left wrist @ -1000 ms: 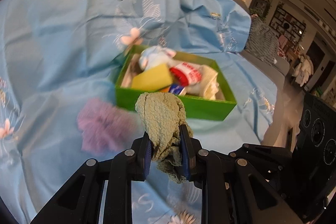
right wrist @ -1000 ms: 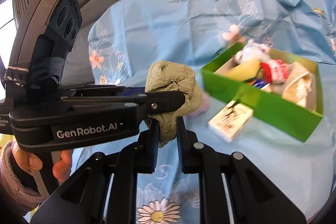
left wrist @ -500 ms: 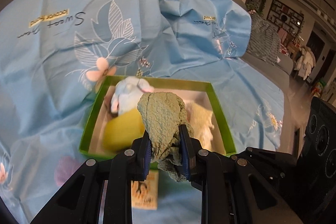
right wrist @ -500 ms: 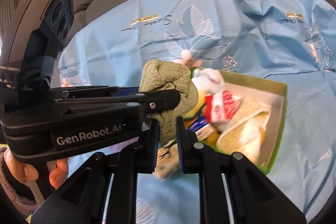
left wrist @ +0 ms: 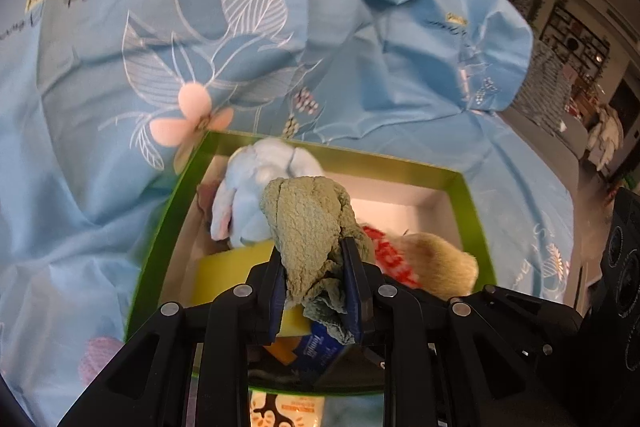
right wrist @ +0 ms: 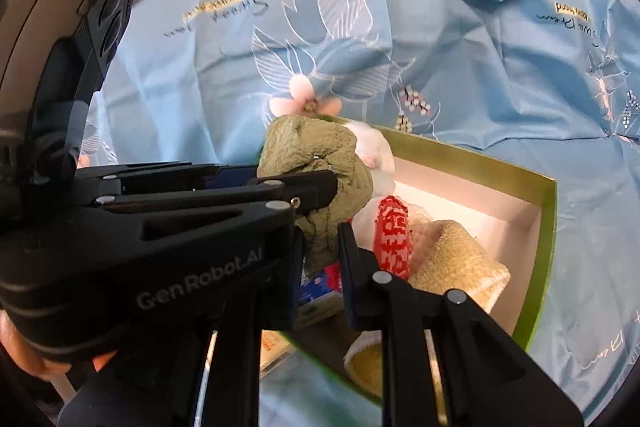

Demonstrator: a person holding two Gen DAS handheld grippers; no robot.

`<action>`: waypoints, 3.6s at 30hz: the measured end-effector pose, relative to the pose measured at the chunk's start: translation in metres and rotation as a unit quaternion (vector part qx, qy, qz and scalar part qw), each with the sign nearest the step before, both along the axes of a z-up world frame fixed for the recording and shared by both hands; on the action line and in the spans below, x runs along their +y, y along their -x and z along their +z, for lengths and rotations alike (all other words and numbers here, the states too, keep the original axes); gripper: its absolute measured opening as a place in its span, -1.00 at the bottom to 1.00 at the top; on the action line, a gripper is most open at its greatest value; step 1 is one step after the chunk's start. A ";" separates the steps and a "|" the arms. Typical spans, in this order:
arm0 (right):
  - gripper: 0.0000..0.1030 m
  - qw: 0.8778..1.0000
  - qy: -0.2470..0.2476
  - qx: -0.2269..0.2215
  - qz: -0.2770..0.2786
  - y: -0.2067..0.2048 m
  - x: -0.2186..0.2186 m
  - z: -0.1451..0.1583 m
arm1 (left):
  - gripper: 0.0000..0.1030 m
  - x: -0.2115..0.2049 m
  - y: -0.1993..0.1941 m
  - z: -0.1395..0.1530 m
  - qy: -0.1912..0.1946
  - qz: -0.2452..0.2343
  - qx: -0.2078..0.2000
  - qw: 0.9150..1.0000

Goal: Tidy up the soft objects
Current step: 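Carry the green cloth over the box and open the left gripper, then withdraw the left gripper toward the white juice carton, then grasp the white juice carton with the left gripper, then carry the carton into the green box and open the left gripper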

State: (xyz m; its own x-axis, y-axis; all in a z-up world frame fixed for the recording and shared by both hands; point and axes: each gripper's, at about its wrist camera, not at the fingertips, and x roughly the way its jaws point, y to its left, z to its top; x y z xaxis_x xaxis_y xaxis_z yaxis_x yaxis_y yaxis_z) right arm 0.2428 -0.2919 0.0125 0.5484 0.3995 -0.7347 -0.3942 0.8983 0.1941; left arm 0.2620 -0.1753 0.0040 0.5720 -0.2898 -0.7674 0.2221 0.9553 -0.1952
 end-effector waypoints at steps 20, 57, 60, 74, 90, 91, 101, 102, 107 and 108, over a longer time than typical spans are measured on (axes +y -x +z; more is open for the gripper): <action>0.63 0.998 0.010 -0.040 -0.036 0.032 -0.022 0.023 | 0.71 0.015 0.026 0.018 -0.044 0.034 -0.010 0.998; 0.96 0.999 0.021 0.035 0.017 0.160 -0.003 -0.024 | 0.91 0.102 0.182 -0.048 0.053 0.092 0.083 0.991; 0.96 0.998 0.025 0.047 0.022 0.161 0.004 -0.036 | 0.91 0.095 0.179 -0.057 0.057 0.077 0.090 0.991; 0.91 0.998 0.024 0.053 0.024 0.139 0.021 -0.065 | 0.90 0.056 0.137 -0.065 0.073 -0.004 0.077 0.994; 0.28 0.998 0.008 0.044 0.042 0.100 0.040 -0.075 | 0.09 0.064 0.099 -0.085 0.127 -0.001 0.105 0.986; 0.16 0.998 0.009 0.045 0.044 0.099 0.042 -0.076 | 0.06 0.065 0.100 -0.086 0.128 -0.003 0.106 0.986; -0.02 0.998 0.005 0.044 0.051 0.107 0.044 -0.073 | 0.06 0.062 0.115 -0.076 0.111 -0.005 0.097 0.989; -0.02 0.998 0.004 0.041 0.052 0.111 0.044 -0.069 | 0.06 0.060 0.118 -0.073 0.110 -0.006 0.093 0.989; -0.02 0.998 -0.005 0.021 0.053 0.132 0.042 -0.048 | 0.06 0.056 0.141 -0.049 0.104 -0.011 0.066 0.992; -0.02 0.998 -0.007 0.014 0.053 0.138 0.041 -0.041 | 0.06 0.055 0.147 -0.041 0.102 -0.013 0.058 0.993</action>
State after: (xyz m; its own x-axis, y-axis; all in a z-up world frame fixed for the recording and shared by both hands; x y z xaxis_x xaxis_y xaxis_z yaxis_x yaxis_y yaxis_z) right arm 0.1053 -0.2512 -0.0290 0.4817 0.4649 -0.7429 -0.4815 0.8487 0.2189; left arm 0.1154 -0.1202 -0.0371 0.4741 -0.4596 -0.7510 0.2102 0.8874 -0.4104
